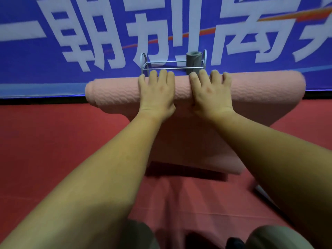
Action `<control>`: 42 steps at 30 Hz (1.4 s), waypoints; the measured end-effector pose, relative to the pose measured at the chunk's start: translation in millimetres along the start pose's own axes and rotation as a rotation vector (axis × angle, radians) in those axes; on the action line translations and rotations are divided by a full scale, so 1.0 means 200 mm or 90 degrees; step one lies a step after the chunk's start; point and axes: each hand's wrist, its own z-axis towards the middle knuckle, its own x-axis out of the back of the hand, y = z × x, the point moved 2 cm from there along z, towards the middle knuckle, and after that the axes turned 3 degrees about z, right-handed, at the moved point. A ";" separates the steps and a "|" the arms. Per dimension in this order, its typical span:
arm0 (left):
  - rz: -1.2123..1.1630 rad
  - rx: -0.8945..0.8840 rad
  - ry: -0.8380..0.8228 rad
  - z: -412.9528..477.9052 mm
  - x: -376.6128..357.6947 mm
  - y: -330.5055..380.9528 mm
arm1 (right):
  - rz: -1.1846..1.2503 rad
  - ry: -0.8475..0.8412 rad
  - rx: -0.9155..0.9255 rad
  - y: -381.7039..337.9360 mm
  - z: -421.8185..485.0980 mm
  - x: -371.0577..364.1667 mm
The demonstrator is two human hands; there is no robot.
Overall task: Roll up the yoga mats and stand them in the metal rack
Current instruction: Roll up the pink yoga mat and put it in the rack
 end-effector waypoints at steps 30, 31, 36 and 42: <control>-0.111 -0.101 -0.484 -1.88 -0.85 0.55 | 0.141 -0.509 -0.029 -0.58 -1.83 -1.04; -0.122 -0.106 -0.491 -1.92 -0.87 0.55 | 0.148 -0.519 -0.021 -0.60 -1.86 -1.06; -0.139 -0.126 -0.561 -2.10 -0.95 0.57 | 0.163 -0.593 0.004 -0.65 -2.00 -1.12; -0.158 -0.132 -0.721 -2.19 -1.00 0.61 | 0.201 -0.699 0.012 -0.69 -2.09 -1.17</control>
